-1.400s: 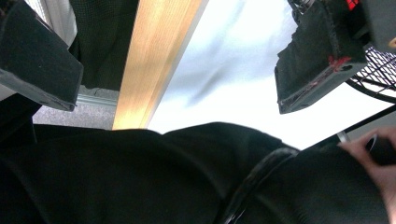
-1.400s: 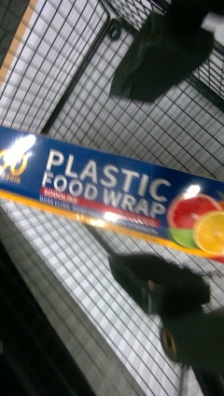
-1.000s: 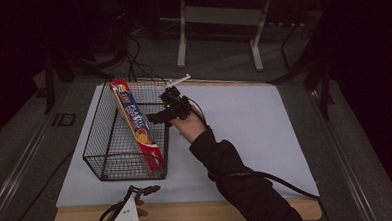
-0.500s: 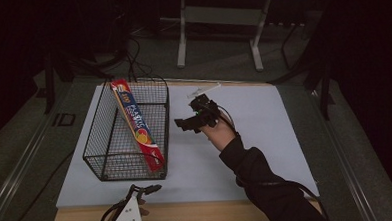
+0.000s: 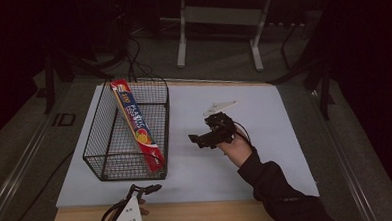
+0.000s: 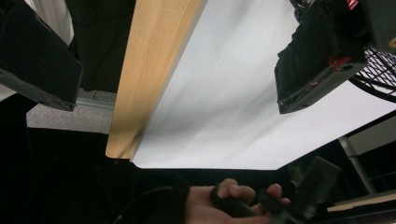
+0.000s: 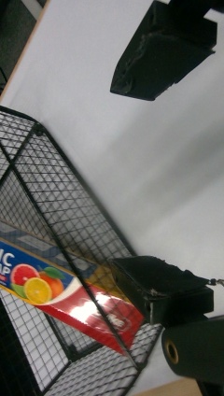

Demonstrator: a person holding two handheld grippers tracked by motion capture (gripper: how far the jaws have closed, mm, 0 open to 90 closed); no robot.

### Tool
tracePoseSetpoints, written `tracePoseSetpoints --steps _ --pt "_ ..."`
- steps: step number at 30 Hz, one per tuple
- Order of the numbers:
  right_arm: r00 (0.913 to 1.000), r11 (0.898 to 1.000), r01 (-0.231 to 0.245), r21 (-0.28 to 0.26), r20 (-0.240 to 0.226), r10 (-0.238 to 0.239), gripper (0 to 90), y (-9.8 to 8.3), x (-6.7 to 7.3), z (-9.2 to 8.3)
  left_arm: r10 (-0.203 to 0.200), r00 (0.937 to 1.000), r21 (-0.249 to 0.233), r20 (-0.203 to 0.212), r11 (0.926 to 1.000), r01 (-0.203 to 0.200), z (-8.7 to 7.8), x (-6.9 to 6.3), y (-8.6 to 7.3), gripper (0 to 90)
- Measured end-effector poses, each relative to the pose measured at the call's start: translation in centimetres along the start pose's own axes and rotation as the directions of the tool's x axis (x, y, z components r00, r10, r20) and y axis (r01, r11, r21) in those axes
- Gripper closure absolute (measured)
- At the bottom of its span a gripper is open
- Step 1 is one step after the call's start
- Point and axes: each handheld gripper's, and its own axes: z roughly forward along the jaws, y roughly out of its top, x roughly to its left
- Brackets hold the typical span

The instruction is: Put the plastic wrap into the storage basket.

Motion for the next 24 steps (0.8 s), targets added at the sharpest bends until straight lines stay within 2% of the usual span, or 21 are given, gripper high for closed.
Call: tracePoseSetpoints --steps 2,6,11,17,21,24 --pt "1.0000 1.000 0.002 0.003 0.007 -0.002 14.0 -0.7 -0.1 -0.1 -0.002 1.0000 0.001 0.000 1.0000 0.002 0.0 0.0 0.0 1.5" --pt "0.9997 1.000 -0.013 0.020 -0.022 0.014 13.6 -2.4 -0.5 -0.3 -0.003 1.0000 0.002 0.001 1.0000 0.003 0.1 0.0 0.0 1.5" --pt "0.9999 0.999 -0.007 0.033 -0.014 0.007 13.6 -4.0 -0.7 -0.6 -0.003 1.0000 0.003 0.001 1.0000 0.003 0.1 0.0 0.0 1.5" --pt "0.9995 1.000 -0.011 0.025 -0.028 0.012 13.6 -5.8 -0.7 -1.1 -0.003 1.0000 0.006 0.002 1.0000 0.003 0.1 -0.1 0.0 1.5" --pt "0.9999 1.000 -0.001 0.028 -0.015 0.002 13.6 -6.8 -0.6 -1.5 -0.003 1.0000 0.004 0.000 1.0000 0.003 0.1 0.0 0.0 1.5" --pt "0.9997 0.999 -0.021 0.031 -0.015 0.021 13.6 -7.7 -0.8 -1.9 -0.002 1.0000 0.007 0.002 1.0000 0.002 0.1 0.0 0.0 1.5"
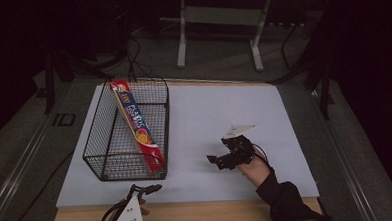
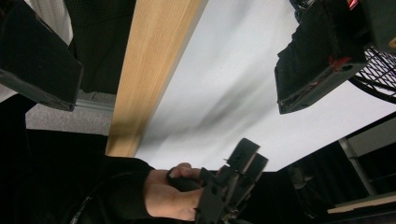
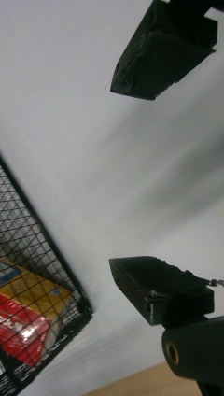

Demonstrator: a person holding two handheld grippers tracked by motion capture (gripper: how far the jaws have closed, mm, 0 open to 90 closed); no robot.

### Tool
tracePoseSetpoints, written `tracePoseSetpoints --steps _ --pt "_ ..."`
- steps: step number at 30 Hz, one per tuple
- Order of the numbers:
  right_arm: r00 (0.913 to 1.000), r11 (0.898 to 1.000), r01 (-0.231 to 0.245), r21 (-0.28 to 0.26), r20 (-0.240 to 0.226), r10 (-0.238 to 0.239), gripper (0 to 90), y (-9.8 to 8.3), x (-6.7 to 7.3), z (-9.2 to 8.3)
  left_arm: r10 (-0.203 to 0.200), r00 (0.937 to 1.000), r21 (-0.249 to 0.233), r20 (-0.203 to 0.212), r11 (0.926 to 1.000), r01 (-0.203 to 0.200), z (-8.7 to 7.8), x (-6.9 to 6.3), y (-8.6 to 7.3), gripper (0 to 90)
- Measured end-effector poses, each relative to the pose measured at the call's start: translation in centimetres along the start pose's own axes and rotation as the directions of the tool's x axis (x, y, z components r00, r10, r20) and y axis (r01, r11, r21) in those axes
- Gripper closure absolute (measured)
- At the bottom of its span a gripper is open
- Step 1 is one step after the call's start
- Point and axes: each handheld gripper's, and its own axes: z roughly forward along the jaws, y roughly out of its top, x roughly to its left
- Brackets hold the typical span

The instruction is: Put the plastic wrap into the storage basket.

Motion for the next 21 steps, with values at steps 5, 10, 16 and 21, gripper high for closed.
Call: tracePoseSetpoints --steps 5,10,16,21 --pt "0.9993 0.999 -0.034 -0.006 0.015 0.034 13.7 -1.9 -0.5 -0.3 0.000 1.0000 0.000 0.000 1.0000 0.000 0.0 0.0 0.0 1.5" --pt "0.9981 0.998 -0.050 -0.027 0.035 0.051 13.7 -3.1 -0.8 -0.7 -0.001 1.0000 0.003 0.000 1.0000 0.001 0.0 0.0 0.0 1.5" --pt "0.9981 0.999 -0.036 -0.016 0.049 0.036 13.7 -4.1 -1.0 -0.2 0.003 1.0000 0.004 0.002 1.0000 -0.003 0.0 0.0 0.0 1.5" --pt "0.9971 1.000 0.011 -0.026 0.075 -0.009 13.8 -4.4 -0.8 0.3 0.003 1.0000 0.002 0.003 1.0000 -0.003 -0.2 0.0 0.0 1.5"
